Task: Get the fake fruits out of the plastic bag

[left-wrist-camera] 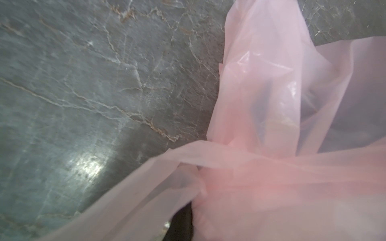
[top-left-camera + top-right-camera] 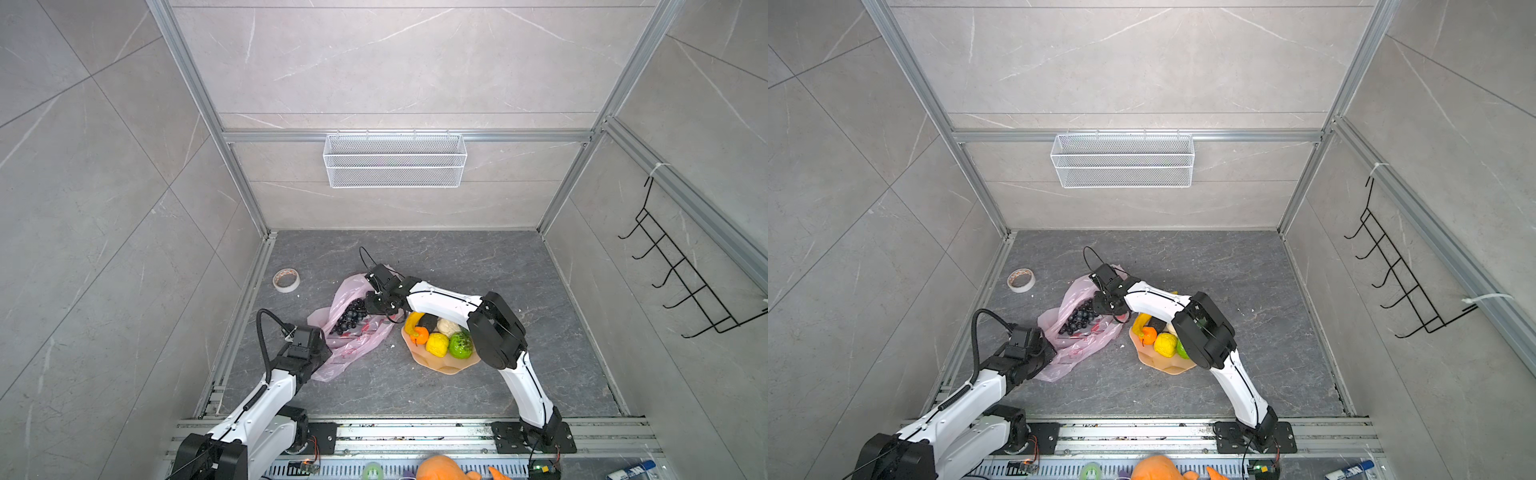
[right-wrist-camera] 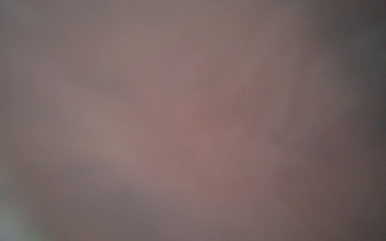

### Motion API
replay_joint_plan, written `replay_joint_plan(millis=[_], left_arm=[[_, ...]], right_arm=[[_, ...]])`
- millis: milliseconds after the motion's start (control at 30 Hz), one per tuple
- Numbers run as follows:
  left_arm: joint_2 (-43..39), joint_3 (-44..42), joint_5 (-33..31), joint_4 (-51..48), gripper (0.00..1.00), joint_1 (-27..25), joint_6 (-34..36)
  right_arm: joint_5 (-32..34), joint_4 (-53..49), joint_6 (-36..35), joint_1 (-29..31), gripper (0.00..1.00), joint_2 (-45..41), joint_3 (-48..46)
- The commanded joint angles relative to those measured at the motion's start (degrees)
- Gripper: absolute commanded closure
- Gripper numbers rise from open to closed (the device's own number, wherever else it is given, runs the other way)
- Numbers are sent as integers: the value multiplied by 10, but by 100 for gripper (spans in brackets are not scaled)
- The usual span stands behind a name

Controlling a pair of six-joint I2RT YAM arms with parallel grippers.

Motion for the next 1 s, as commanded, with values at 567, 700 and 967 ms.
replay_joint_plan(millis=[567, 700, 967], left_arm=[[-2, 12, -4, 0, 100, 0, 9], [-3, 11, -6, -1, 100, 0, 8], [-4, 11, -6, -1, 100, 0, 8]], right_arm=[[-7, 3, -2, 8, 67, -13, -25], [-2, -2, -4, 9, 73, -15, -25], [-10, 24, -3, 9, 86, -19, -29]])
